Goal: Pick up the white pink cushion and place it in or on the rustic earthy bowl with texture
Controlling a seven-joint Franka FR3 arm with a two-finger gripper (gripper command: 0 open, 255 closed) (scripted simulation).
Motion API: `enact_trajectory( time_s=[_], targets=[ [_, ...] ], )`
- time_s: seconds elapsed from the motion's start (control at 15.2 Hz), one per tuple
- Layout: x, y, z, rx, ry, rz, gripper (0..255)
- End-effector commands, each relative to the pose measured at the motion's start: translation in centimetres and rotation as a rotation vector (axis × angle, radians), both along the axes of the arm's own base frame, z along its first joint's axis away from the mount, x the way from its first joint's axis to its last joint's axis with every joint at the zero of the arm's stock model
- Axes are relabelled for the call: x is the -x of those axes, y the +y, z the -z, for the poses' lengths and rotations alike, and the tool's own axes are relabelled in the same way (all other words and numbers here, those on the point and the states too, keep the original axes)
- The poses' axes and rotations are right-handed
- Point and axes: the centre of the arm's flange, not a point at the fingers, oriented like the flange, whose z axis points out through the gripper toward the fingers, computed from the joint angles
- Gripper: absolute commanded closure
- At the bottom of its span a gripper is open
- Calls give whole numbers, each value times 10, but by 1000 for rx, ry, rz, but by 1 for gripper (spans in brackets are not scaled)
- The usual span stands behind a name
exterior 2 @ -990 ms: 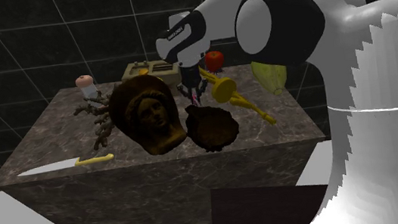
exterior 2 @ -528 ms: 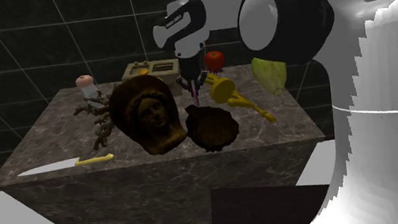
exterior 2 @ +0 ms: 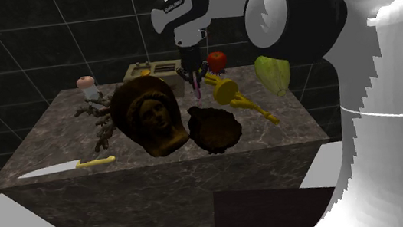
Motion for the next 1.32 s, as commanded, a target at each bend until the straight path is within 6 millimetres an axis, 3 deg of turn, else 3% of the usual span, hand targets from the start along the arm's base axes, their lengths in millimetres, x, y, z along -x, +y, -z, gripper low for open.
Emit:
enact_trajectory(
  time_s=[0.0, 0.46, 1.25],
  targets=[
    [0, 0, -10, 0, 0, 0, 255],
    [0, 0, -42, 0, 0, 0, 255],
    [148, -56, -33, 0, 0, 0, 255]
  ],
)
